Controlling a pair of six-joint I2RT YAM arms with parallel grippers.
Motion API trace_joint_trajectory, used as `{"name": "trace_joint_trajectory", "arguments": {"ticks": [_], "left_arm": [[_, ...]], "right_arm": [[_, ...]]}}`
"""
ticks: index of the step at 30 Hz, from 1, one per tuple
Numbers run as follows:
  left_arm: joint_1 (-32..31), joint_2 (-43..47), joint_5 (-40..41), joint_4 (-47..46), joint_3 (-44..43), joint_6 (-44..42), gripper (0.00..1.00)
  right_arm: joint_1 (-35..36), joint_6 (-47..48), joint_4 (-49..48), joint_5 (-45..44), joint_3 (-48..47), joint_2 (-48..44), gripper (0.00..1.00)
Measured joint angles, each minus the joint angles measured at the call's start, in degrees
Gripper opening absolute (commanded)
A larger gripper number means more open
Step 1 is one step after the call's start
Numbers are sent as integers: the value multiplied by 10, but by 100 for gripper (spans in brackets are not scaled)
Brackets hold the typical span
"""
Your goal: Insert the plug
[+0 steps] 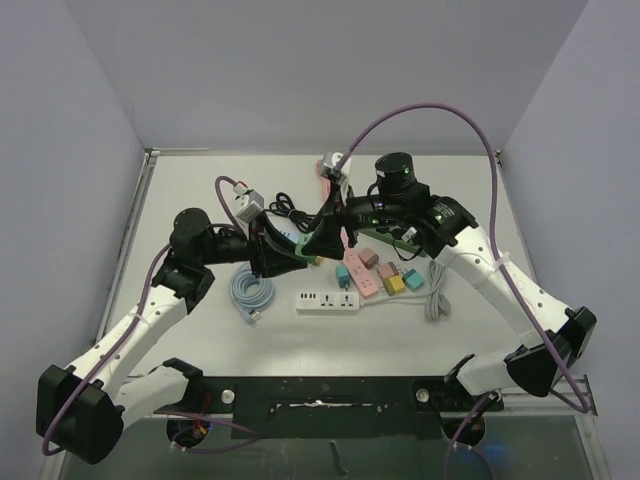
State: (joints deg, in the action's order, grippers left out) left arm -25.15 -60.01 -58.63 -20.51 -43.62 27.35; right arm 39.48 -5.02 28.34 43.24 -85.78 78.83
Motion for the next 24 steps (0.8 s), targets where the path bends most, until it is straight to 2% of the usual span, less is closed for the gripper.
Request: {"name": "trace_joint_trajectory", "arguments": {"ticks": [6,18,19,22,24], "left_arm": [[-5,0,4,89,-14,-56,7],[-17,-11,3,130,-17,-71,7],[-18,-12,3,134,-18,-71,7],[-18,-17,8,148,-24,-75,8],[-17,-19,5,158,-24,-75,20]], "right_arm": [[3,41,74,23,-1,23,59],[3,83,122,39,-19,50,44],[3,85,122,40,-20,56,41],[4,88,127,60,-21,70,13],[4,97,133,66,-24,76,4]]}}
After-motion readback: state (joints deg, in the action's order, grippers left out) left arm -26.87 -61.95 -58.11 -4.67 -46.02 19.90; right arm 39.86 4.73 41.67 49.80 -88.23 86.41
